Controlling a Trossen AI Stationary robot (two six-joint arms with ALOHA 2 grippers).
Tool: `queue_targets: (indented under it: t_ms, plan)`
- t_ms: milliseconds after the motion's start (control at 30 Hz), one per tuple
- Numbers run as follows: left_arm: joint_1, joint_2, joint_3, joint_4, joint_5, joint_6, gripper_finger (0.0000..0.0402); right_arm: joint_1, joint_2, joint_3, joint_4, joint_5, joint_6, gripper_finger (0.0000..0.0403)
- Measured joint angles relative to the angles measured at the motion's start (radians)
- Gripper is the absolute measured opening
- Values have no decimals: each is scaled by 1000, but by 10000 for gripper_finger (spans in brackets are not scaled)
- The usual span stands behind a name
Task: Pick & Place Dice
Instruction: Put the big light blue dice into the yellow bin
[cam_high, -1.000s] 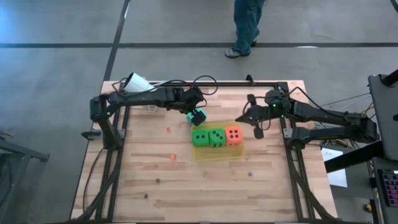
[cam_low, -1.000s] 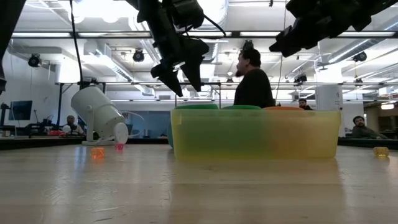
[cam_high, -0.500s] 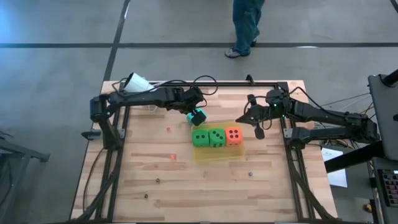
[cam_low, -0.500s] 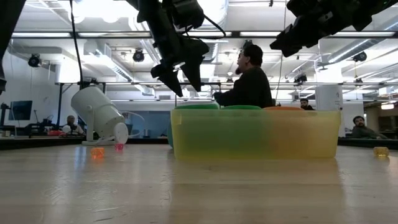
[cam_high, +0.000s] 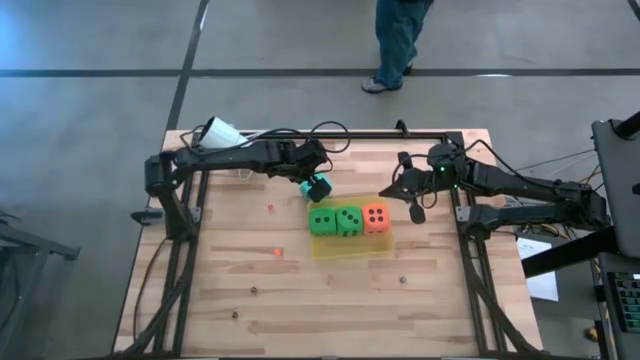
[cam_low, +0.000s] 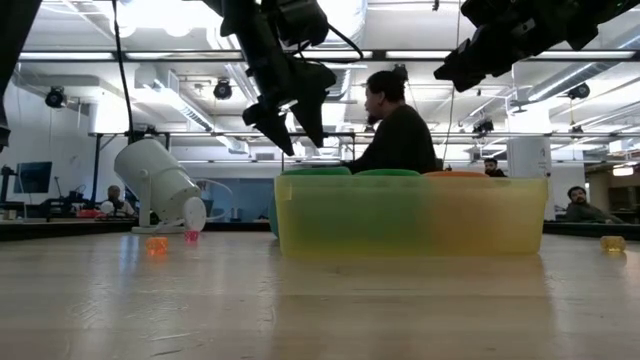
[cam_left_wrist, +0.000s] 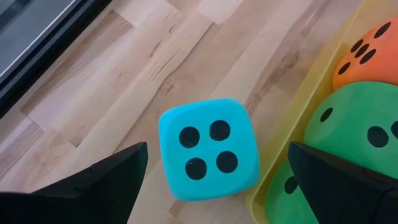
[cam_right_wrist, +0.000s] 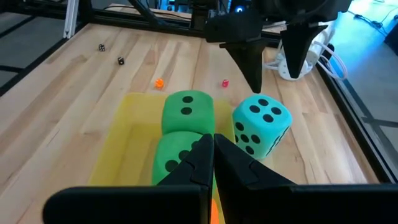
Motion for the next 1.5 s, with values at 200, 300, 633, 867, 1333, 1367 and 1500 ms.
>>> queue_targets:
  t_ms: [200, 300, 633, 867, 1333, 1367, 1500]
  plan:
    - [0, 0, 0, 3, 0, 1, 391, 0, 0, 0, 1, 0, 0, 8]
    - [0, 0, 0, 3, 0, 4, 391, 0, 0, 0, 1, 0, 0, 8]
    - [2, 0, -1, -3, 7, 12, 396, 0, 0, 0, 1, 0, 0, 8]
    - [2, 29, -1, -1, 30, 41, 399, 0, 0, -1, 1, 1, 0, 8]
    - [4, 66, -2, -8, 41, 88, 400, 0, 0, -1, 1, 1, 0, 8]
    - [6, 73, -2, -7, 41, 88, 400, 0, 0, -1, 1, 1, 0, 8]
    - [12, 96, -2, 10, 40, 82, 400, 0, 0, -1, 1, 1, 0, 8]
